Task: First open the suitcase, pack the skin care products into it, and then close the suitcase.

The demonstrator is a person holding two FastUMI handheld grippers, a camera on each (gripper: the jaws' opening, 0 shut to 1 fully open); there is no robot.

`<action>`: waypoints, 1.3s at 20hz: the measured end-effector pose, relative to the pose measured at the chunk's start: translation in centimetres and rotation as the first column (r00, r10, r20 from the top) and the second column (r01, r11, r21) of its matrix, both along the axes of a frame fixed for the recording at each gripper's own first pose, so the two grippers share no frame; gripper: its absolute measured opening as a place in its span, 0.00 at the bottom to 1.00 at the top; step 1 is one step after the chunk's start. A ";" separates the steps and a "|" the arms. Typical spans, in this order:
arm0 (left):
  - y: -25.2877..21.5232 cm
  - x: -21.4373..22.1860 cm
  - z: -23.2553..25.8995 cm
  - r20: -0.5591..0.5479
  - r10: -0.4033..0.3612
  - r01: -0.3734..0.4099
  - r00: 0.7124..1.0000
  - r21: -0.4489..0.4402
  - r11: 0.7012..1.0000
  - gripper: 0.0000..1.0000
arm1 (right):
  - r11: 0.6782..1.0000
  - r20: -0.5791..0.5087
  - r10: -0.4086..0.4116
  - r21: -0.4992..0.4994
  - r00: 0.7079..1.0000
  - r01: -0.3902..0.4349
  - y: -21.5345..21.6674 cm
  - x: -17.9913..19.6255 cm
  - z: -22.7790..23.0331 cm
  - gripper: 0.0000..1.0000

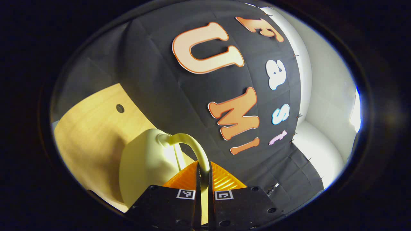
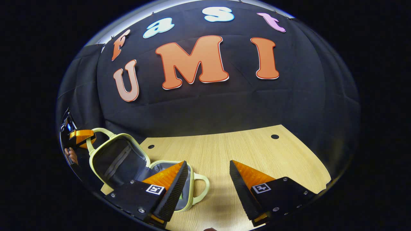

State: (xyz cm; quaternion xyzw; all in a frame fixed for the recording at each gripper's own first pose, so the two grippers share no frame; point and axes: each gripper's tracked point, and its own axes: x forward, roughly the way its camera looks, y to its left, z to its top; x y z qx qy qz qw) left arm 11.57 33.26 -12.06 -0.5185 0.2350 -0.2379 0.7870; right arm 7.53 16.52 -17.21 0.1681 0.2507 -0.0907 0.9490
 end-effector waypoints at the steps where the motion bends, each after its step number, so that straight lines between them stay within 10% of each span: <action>1: -1.7 -0.1 0.5 0.003 -0.022 0.022 1.000 -0.010 1.000 0.08 | 1.000 -0.002 0.000 -0.002 1.000 0.000 -0.3 -0.4 -0.3 0.84; 15: -18.0 -1.0 -1.1 -0.059 -0.111 0.111 0.992 -0.005 0.994 0.07 | 0.998 0.028 0.025 0.050 0.999 -0.027 -7.6 -0.3 -2.4 0.85; 26: -30.4 -3.9 -9.6 -0.247 -0.166 0.245 0.955 0.332 0.911 0.08 | 0.992 0.040 0.064 0.110 0.997 -0.068 -14.4 -1.2 -4.8 0.87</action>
